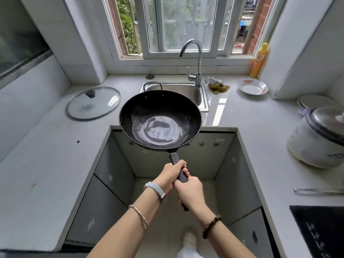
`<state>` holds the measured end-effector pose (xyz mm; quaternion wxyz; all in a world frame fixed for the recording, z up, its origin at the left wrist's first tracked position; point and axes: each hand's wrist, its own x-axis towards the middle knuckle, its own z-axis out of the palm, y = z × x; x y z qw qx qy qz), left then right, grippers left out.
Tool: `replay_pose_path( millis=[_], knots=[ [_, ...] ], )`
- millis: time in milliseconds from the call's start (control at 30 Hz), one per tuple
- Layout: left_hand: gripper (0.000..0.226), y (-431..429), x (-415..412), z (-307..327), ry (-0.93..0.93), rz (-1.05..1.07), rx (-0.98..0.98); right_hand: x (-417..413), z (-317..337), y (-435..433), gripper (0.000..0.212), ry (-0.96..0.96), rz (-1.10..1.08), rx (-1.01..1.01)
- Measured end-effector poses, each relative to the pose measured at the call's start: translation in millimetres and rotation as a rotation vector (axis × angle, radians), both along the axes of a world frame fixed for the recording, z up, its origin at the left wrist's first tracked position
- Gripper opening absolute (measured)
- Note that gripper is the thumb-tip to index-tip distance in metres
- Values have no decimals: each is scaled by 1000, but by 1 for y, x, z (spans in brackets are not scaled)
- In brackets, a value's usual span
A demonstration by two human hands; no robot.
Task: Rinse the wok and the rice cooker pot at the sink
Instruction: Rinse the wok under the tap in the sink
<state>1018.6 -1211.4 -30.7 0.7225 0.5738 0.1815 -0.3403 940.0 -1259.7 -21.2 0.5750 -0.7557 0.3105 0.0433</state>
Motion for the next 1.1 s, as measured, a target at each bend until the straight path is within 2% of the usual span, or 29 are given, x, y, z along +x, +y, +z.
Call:
replay_pose_path(
  millis=[233,400,833,1100],
  knots=[
    [29,-42,75,1,50,50,-24,78,0,-45,24,39,66,-37],
    [29,-57,130,-1,80,50,-28,134,0,-62,20,73,71,7],
    [25,-60,281,-20,128,4,-37,279,-11,-62,21,97,4,59],
    [22,-65,342,-30,172,-50,-42,340,-19,-63,15,134,-39,102]
  ],
)
